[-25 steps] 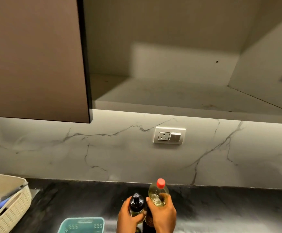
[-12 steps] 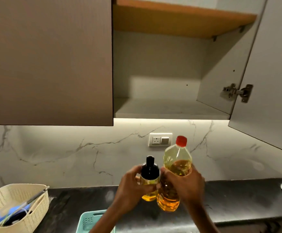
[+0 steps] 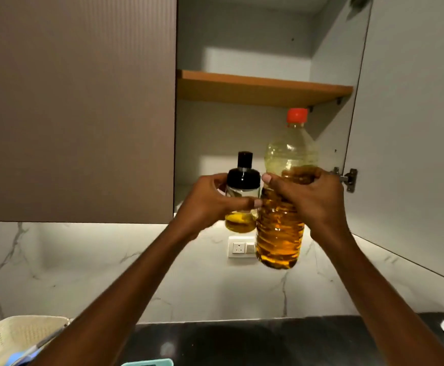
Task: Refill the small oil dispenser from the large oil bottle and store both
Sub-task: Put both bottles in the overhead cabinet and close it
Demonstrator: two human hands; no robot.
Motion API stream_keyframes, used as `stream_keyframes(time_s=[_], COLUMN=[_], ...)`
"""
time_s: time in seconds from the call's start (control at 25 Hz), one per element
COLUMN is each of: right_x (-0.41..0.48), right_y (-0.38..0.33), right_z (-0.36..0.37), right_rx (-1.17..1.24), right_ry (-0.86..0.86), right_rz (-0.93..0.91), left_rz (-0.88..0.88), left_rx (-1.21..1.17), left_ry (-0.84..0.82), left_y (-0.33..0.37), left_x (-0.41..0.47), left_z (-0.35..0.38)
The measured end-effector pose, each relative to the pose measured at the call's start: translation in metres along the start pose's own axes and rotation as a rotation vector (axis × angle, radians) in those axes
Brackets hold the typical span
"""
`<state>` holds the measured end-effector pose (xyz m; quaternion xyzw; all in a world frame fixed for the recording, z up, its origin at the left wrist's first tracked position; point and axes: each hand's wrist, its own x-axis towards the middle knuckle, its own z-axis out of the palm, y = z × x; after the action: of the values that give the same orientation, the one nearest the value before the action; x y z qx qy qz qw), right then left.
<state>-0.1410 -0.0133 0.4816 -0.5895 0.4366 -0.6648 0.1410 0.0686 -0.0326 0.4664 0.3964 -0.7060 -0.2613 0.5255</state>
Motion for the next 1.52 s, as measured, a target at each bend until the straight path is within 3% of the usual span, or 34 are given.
stream_keyframes(time_s=[0.24,0.64,1.08,1.52], right_x=[0.067,0.153,0.195,0.196], right_y=[-0.008,0.056,0.085,0.104], right_z=[0.008,0.063,0.1,0.116], right_rx=[0.062,0.01,-0.085,-0.125], right_ry=[-0.037,-0.003,0.023,0.007], right_rz=[-0.014,0.029,0.047,0.037], left_rz=[-0.007,-0.132,-0.234,-0.245], left_rx=[0.057,0.084,0.15,0.154], left_ry=[0.014,0.083,0.141,0.147], left_y=[0.034,-0.028,-0.098,-0.112], left_x=[0.058,0.14,0.175,0.182], left_z=[-0.005,0.002,-0.002,0.005])
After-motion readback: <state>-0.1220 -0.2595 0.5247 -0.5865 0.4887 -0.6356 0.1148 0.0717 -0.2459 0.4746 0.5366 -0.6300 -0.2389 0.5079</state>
